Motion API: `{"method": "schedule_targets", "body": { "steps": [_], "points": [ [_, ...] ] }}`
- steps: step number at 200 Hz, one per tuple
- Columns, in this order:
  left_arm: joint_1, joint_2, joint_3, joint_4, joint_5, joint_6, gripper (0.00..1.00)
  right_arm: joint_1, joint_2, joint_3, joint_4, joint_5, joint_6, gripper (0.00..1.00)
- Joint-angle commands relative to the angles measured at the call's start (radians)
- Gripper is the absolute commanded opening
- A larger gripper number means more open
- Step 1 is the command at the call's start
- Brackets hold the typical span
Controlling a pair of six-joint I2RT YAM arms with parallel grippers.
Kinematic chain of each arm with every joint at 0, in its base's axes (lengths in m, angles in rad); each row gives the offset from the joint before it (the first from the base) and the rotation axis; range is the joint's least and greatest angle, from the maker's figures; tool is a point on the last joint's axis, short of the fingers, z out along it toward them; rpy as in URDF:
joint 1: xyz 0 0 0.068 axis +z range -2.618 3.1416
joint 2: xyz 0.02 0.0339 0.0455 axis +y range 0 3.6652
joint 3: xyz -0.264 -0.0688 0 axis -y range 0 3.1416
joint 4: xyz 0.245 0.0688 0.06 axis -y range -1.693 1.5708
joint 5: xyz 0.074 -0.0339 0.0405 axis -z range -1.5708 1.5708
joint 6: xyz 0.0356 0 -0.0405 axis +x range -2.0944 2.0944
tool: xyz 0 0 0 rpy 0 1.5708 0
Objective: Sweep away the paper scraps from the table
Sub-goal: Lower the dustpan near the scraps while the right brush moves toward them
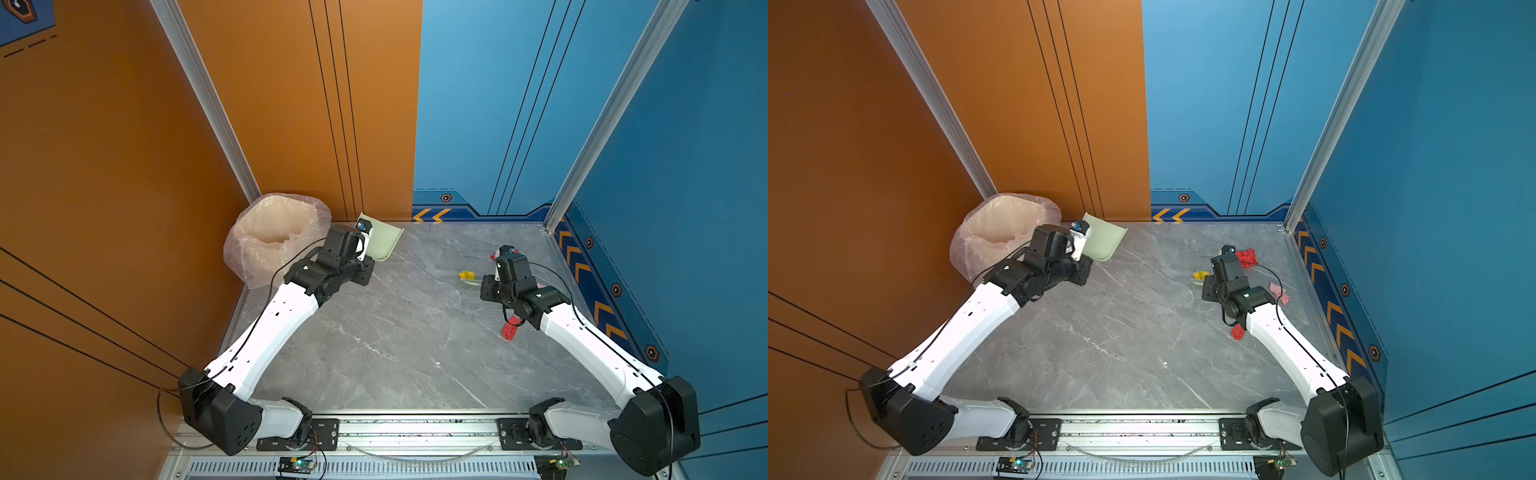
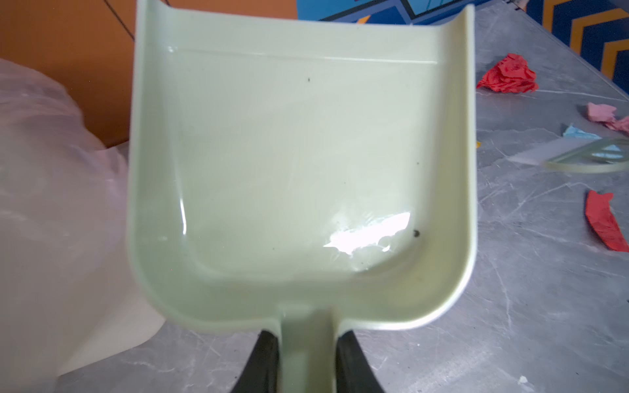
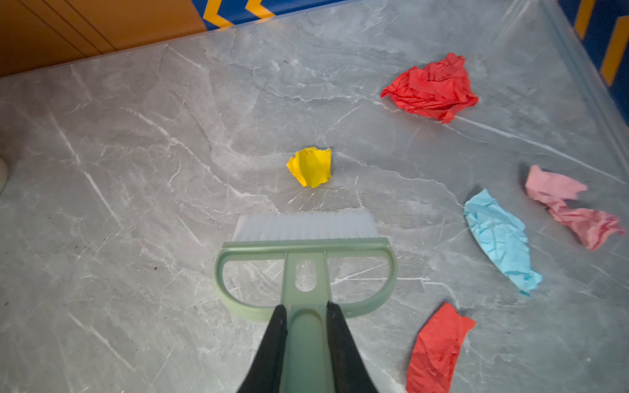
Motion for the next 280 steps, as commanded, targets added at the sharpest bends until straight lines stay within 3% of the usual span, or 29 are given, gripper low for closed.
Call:
{"method": "schedule_targets", "body": {
  "steps": [1,58,102,128,155,192,280],
  "points": [
    [-0.050,0.046,-0.036,0.055,0.011,-0.025,0.00,-0.028,-0.038,-0.014,-0.014,0.134,0.088,0.00],
    [-0.138,0.175,-0.051,0.100,0.045,-0.027,0.00,-0.152,-0.166,-0.105,-0.122,0.304,0.374,0.00],
    [-0.172,0.273,-0.045,0.112,0.121,-0.001,0.00,-0.189,-0.206,-0.092,-0.280,0.488,0.505,0.00],
    [-0.193,0.321,-0.043,0.111,0.145,0.007,0.00,-0.199,-0.207,-0.089,-0.286,0.398,0.411,0.00],
    [-0.205,0.361,-0.039,0.111,0.156,0.003,0.00,-0.201,-0.185,-0.086,-0.345,0.311,0.403,0.00],
    [-0.223,0.404,-0.017,0.105,0.165,0.003,0.00,-0.199,-0.155,-0.101,-0.439,0.220,0.500,0.00],
    [-0.234,0.437,0.003,0.080,0.160,-0.003,0.00,-0.102,-0.177,-0.202,-0.314,0.057,0.714,0.00]
  ]
}}
